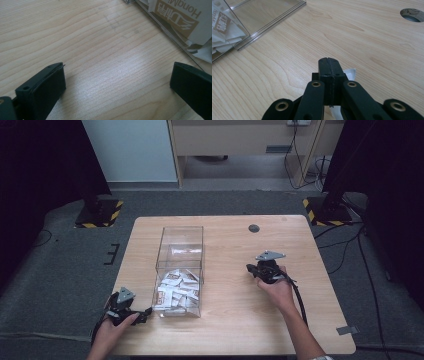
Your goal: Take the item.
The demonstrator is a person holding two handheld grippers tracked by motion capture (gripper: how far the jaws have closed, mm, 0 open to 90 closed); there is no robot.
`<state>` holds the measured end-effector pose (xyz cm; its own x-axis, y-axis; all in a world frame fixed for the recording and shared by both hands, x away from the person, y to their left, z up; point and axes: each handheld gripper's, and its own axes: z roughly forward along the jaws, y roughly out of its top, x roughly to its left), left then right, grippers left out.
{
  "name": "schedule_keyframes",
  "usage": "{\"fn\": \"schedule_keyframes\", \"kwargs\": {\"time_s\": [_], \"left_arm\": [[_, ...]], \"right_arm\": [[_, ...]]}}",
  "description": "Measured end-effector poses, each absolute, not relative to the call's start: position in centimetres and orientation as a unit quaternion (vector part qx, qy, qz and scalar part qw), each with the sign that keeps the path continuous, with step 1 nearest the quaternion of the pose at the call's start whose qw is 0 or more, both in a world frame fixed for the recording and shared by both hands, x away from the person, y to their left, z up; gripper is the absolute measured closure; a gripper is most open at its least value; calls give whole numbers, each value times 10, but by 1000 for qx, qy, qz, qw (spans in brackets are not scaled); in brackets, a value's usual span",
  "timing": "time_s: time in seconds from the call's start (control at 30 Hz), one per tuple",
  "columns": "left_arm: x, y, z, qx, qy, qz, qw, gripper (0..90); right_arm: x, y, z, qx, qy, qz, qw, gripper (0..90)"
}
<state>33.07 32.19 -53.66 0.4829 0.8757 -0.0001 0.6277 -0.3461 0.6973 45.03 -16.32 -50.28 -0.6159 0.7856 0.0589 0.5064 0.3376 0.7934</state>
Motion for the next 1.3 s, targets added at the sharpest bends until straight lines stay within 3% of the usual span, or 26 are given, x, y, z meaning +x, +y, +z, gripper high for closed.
{"fn": "schedule_keyframes", "kwargs": {"time_s": [0.5,0.7,0.83,1.03,1.07,1.17,1.27,1.3], "left_arm": [[331,322,-537,798,471,191,324,0],[331,322,-537,798,471,191,324,0],[331,322,-537,798,471,191,324,0],[331,322,-537,798,471,191,324,0],[331,322,-537,798,471,191,324,0],[331,322,-537,798,471,191,324,0],[331,322,-537,798,471,191,324,0],[331,322,-537,798,471,191,324,0]], "right_arm": [[453,-160,-508,414,802,398,162,871],[452,-160,-507,416,803,395,162,784],[452,-160,-506,419,799,399,163,710],[450,-161,-500,426,793,404,166,549],[449,-162,-498,426,791,406,166,490],[448,-162,-495,426,790,408,168,448],[446,-162,-491,426,786,410,178,319],[446,-162,-491,426,786,410,178,319]]}}
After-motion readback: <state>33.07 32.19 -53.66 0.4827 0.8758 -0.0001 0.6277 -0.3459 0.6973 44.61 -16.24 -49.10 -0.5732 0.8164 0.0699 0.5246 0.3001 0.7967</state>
